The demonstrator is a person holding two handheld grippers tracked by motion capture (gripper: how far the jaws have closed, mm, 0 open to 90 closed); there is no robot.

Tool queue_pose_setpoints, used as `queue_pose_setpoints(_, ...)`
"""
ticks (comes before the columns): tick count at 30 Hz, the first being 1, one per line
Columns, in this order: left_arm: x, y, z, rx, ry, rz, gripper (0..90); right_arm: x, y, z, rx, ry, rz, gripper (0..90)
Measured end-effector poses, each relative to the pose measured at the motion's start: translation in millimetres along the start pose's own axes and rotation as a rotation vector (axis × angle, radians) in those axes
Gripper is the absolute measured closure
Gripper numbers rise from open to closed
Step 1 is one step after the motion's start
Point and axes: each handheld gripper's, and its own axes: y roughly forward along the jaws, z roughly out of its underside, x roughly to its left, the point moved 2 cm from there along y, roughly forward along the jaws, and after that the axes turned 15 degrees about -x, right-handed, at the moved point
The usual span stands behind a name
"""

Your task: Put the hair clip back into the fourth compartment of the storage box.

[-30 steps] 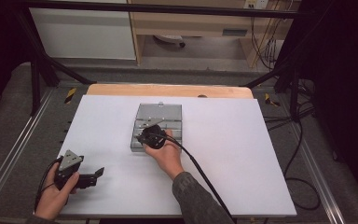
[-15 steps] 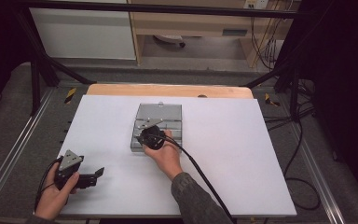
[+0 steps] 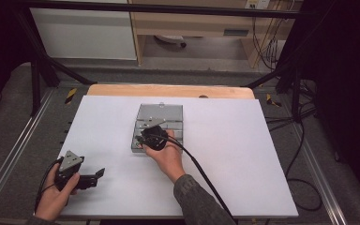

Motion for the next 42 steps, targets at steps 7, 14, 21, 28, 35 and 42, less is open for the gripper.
queue_pose_setpoints(7,0.1,0.0,0.6,0.002,0.000,-0.004,7.0,3.8,-3.2,-3.9,-0.032,0.037,-0.004,61.0)
queue_pose_setpoints(14,0.5,0.2,0.3,-0.005,-0.008,-0.007,7.0,1.3,-14.8,-10.3,-0.048,0.047,-0.002,42.5)
queue_pose_setpoints(21,3.2,0.5,1.0,-0.005,-0.010,-0.016,7.0,-3.9,-31.2,-16.6,-0.076,0.051,-0.007,21.6)
queue_pose_setpoints(28,3.0,-0.1,-1.8,-0.035,-0.013,-0.036,7.0,-13.2,-52.2,-10.1,-0.111,0.091,0.016,10.6)
queue_pose_setpoints(35,2.5,2.2,-4.7,-0.061,-0.015,-0.066,6.7,-22.9,-66.3,-8.0,-0.106,0.093,0.008,6.4)
queue_pose_setpoints(42,-1.0,2.5,-5.0,-0.064,-0.021,-0.051,6.7,-25.8,-89.0,-16.7,-0.138,0.123,-0.003,3.6)
